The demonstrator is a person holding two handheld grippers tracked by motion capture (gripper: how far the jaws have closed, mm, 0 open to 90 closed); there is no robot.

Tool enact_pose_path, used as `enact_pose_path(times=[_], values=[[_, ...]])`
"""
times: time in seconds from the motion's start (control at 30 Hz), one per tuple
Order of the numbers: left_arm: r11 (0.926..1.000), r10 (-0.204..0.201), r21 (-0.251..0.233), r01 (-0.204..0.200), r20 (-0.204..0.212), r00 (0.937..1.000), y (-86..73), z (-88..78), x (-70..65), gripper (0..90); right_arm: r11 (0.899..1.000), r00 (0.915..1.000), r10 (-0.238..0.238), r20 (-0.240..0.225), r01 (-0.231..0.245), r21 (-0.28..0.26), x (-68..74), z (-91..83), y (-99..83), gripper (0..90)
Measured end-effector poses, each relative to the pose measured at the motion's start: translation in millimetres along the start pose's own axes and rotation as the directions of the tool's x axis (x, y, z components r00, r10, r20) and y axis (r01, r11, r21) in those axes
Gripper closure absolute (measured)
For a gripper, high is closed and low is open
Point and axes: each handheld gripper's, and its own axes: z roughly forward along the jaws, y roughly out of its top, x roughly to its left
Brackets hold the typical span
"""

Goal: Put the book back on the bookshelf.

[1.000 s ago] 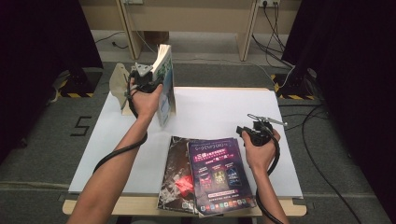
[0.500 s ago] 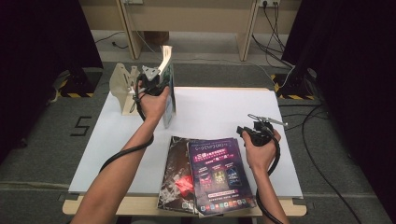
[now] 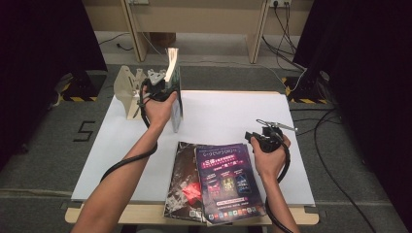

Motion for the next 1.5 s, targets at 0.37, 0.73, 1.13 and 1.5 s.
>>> enact_pose_path(times=[0.37,0.73,1.13,1.5], values=[[1.0,-0.005,0.003,0.005,0.013,0.9999,-7.5,-3.4,-7.1,57.3,1.0,1.0,0.005,0.0,-0.005,0.0,-1.3,-0.8,-1.0,65.9],[0.9961,0.084,0.029,-0.083,-0.032,0.996,-2.4,-1.2,-12.0,64.1,1.0,1.0,0.009,-0.001,-0.009,0.004,-1.2,-0.6,-1.7,65.5],[0.9753,0.216,0.054,-0.214,-0.035,0.9757,2.4,-1.9,-5.4,72.9,1.0,1.0,0.009,0.0,-0.009,0.006,-1.4,0.7,-2.2,65.7],[0.9958,0.088,0.024,-0.089,0.027,0.9958,-1.2,-1.9,-6.5,59.1,1.0,1.0,0.0,0.001,0.0,0.007,0.5,0.2,-2.2,65.6]])
